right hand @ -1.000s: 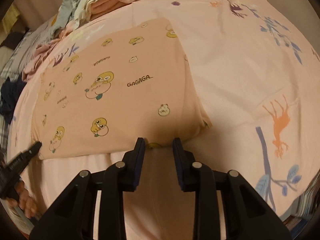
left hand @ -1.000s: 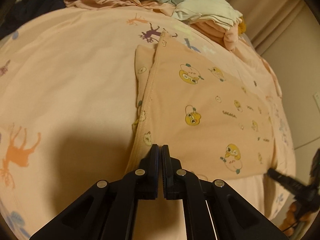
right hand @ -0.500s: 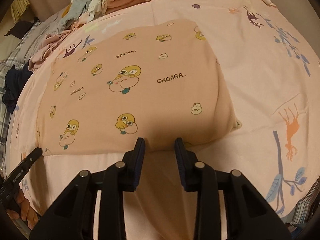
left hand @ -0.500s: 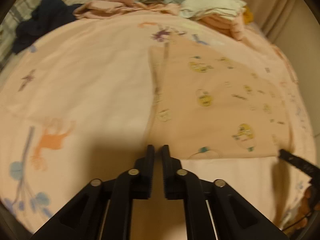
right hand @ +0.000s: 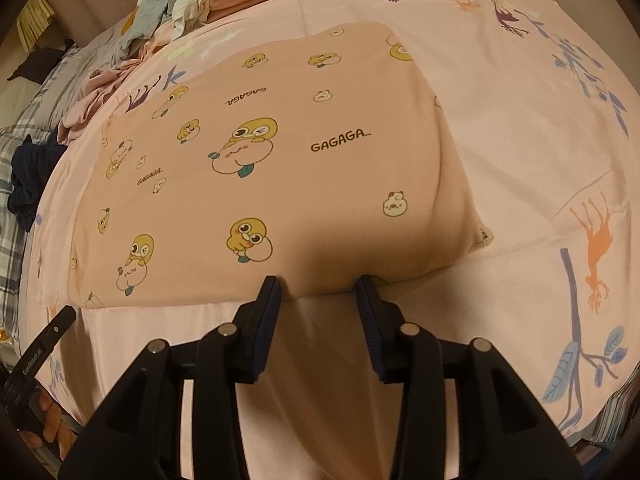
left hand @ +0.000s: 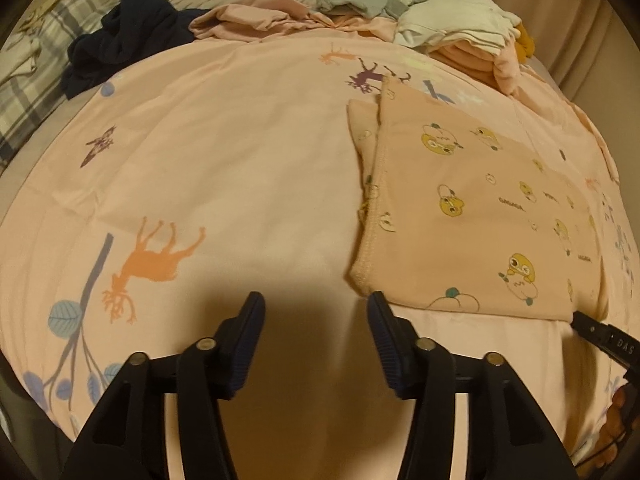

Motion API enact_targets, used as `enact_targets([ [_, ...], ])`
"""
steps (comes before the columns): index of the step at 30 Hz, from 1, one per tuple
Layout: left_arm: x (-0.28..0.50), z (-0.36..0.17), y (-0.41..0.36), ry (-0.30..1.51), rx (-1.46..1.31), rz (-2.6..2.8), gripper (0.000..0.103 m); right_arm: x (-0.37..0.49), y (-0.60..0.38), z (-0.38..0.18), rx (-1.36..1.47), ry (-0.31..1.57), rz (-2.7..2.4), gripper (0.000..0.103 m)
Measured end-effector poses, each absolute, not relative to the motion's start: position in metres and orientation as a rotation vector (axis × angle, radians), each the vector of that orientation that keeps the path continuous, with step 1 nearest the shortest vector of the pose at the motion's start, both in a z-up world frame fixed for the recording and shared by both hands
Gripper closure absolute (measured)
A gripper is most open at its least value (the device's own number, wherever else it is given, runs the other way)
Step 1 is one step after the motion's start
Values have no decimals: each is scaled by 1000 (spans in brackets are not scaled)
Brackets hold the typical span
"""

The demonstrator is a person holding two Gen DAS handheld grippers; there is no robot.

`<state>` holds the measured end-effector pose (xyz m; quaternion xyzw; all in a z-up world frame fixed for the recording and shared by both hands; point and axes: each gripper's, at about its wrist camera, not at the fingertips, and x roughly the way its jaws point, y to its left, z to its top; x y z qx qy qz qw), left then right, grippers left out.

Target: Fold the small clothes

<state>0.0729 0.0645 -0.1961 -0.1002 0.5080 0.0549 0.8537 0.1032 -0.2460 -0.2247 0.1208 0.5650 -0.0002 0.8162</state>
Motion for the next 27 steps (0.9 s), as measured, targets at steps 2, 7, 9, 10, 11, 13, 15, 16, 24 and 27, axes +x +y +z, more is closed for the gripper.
enact_targets([
  [2,73,-197,61,1073,-222,89,45,103,-246,-225,257,1204,6,62],
  [7,76,-200,53,1096,-278,43,26,102,-245,-226,250,1195,21,58],
  [9,77,-201,51,1105,-311,5,26,101,-243,-226,242,1193,27,54],
  [10,78,-201,51,1106,-348,-40,26,101,-242,-226,236,1192,31,53],
  [11,80,-201,51,1104,-379,-71,26,101,-240,-226,226,1191,35,51],
  [13,86,-206,56,1108,-510,-155,26,101,-235,-227,194,1188,34,49],
  [15,93,-210,61,1109,-606,-160,25,101,-232,-227,164,1187,29,47],
  [16,97,-210,65,1096,-654,-173,26,102,-230,-227,151,1186,27,47],
  [24,135,-237,68,1132,-997,-360,44,102,-235,-228,164,1179,44,46],
  [27,145,-248,68,1142,-1108,-400,44,101,-234,-228,158,1172,49,46],
])
